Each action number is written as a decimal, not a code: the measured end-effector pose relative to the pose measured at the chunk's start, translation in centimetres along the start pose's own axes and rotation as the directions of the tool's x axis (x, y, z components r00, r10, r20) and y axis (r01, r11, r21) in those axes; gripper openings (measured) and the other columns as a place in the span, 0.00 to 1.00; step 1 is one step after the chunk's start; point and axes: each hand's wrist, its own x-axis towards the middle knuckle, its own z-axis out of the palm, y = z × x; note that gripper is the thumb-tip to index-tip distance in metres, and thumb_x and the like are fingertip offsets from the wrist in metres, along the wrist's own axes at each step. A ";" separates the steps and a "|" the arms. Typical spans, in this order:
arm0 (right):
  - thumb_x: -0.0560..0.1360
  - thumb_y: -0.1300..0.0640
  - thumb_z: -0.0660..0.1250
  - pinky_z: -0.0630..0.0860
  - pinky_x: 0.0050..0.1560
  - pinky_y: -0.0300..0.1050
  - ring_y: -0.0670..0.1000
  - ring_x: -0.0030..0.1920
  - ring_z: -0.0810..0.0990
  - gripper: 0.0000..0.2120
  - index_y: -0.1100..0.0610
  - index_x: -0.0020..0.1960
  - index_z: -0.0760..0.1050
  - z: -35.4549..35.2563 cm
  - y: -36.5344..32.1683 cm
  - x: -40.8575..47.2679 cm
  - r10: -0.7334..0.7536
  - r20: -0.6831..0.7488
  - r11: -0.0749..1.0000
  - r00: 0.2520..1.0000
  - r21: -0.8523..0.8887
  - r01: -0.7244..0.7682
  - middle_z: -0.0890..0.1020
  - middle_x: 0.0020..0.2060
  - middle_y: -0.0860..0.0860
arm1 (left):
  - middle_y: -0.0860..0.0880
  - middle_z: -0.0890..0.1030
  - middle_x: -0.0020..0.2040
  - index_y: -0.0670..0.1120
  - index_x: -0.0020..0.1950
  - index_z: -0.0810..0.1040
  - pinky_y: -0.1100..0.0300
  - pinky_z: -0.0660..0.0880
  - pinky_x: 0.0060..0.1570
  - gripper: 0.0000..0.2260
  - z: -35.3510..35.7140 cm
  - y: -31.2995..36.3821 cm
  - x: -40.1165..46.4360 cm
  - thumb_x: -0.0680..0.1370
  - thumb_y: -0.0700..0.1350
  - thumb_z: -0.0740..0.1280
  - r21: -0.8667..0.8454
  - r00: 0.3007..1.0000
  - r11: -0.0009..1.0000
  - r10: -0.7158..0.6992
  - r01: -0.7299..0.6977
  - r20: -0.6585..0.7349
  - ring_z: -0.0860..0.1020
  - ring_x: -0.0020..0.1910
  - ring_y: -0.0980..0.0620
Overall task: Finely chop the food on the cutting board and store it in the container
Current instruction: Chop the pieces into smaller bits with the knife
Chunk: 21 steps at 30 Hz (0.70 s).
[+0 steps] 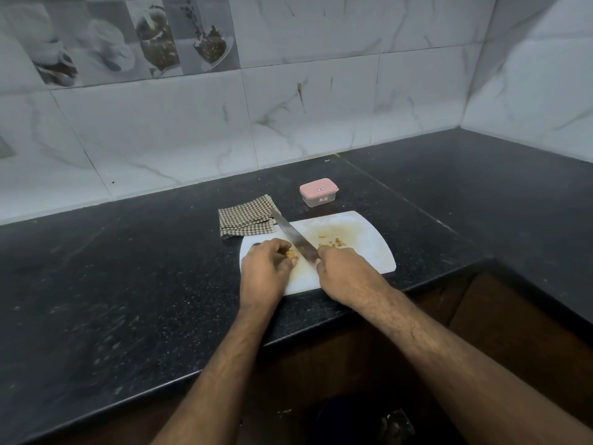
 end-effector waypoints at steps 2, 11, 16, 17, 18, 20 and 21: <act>0.84 0.54 0.55 0.74 0.48 0.48 0.53 0.49 0.74 0.13 0.54 0.66 0.71 0.3 0.0 0.1 0.002 0.009 1.000 1.000 -0.002 -0.002 0.77 0.55 0.54 | 0.55 0.85 0.48 0.52 0.53 0.85 0.50 0.81 0.56 0.09 0.0 -0.3 0.1 0.74 0.46 0.78 0.000 1.000 1.000 -0.026 0.026 -0.016 0.83 0.49 0.58; 0.84 0.53 0.55 0.75 0.49 0.48 0.53 0.51 0.76 0.13 0.53 0.65 0.72 0.8 0.0 0.5 -0.006 -0.002 1.000 1.000 0.003 0.006 0.78 0.54 0.54 | 0.58 0.85 0.47 0.52 0.51 0.85 0.49 0.79 0.61 0.07 0.0 0.1 0.1 0.75 0.42 0.75 -0.027 0.999 0.999 -0.030 0.031 0.022 0.82 0.51 0.58; 0.84 0.52 0.54 0.71 0.44 0.46 0.53 0.47 0.75 0.11 0.54 0.60 0.72 0.9 0.2 0.7 -0.007 -0.022 1.000 1.000 0.026 0.008 0.75 0.48 0.52 | 0.57 0.81 0.49 0.50 0.53 0.79 0.55 0.78 0.56 0.13 -0.2 0.7 -0.1 0.73 0.38 0.74 -0.009 1.000 1.000 0.029 -0.029 0.004 0.79 0.51 0.57; 0.84 0.52 0.54 0.72 0.44 0.47 0.53 0.47 0.75 0.11 0.54 0.60 0.72 0.9 0.2 0.7 -0.002 -0.024 1.000 1.000 0.031 0.003 0.76 0.49 0.52 | 0.57 0.80 0.49 0.50 0.53 0.77 0.58 0.78 0.54 0.14 -0.3 0.8 -0.1 0.73 0.36 0.74 -0.037 1.000 0.999 0.021 -0.022 -0.001 0.80 0.50 0.57; 0.84 0.52 0.54 0.72 0.45 0.47 0.54 0.48 0.75 0.11 0.54 0.60 0.72 0.8 0.3 0.7 0.000 -0.026 0.999 1.000 0.033 0.000 0.77 0.50 0.53 | 0.57 0.80 0.50 0.50 0.52 0.76 0.60 0.78 0.52 0.14 -0.4 0.9 -0.2 0.73 0.35 0.73 -0.064 1.000 0.998 0.013 -0.013 -0.003 0.80 0.49 0.58; 0.84 0.52 0.55 0.73 0.46 0.47 0.54 0.49 0.76 0.11 0.54 0.60 0.72 0.9 0.4 0.8 0.005 -0.020 0.999 1.000 0.039 -0.005 0.78 0.51 0.53 | 0.56 0.79 0.50 0.49 0.51 0.77 0.66 0.78 0.49 0.13 -0.5 1.1 -0.2 0.74 0.34 0.73 -0.088 1.000 0.996 0.029 -0.028 0.006 0.80 0.47 0.60; 0.84 0.52 0.55 0.73 0.46 0.47 0.54 0.49 0.76 0.11 0.54 0.60 0.72 0.9 0.5 0.7 0.006 -0.015 0.999 1.000 0.041 -0.005 0.77 0.51 0.53 | 0.56 0.80 0.51 0.49 0.51 0.78 0.66 0.79 0.50 0.12 -0.5 1.1 -0.3 0.74 0.34 0.74 -0.094 0.999 0.994 0.053 -0.051 0.010 0.81 0.47 0.60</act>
